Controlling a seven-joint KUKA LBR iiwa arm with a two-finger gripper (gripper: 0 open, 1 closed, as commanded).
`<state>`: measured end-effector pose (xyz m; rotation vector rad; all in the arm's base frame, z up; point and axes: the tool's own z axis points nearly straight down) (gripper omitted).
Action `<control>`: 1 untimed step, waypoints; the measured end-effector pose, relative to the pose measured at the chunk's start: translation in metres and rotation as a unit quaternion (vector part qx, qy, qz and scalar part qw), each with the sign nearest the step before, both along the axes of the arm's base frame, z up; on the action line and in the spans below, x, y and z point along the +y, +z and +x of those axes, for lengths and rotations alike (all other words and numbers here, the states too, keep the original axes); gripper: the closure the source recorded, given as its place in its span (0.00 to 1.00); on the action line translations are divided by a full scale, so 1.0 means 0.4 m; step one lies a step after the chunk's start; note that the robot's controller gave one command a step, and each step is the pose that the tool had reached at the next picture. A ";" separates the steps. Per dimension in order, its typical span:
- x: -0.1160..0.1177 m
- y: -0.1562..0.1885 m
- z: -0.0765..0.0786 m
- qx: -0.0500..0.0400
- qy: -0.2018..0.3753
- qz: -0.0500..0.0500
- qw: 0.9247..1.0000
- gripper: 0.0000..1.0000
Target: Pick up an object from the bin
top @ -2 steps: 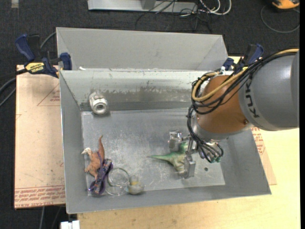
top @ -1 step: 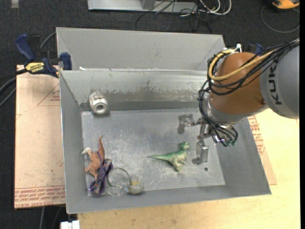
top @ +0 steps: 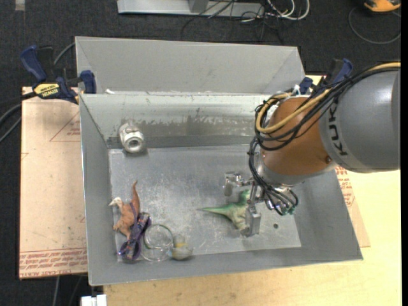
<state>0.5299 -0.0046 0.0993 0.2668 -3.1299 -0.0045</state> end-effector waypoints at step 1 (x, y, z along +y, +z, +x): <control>0.028 -0.074 -0.008 -0.007 -0.042 0.000 0.999 0.00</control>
Offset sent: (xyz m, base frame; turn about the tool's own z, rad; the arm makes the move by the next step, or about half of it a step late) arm -0.0042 -0.0040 -0.0293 -0.0029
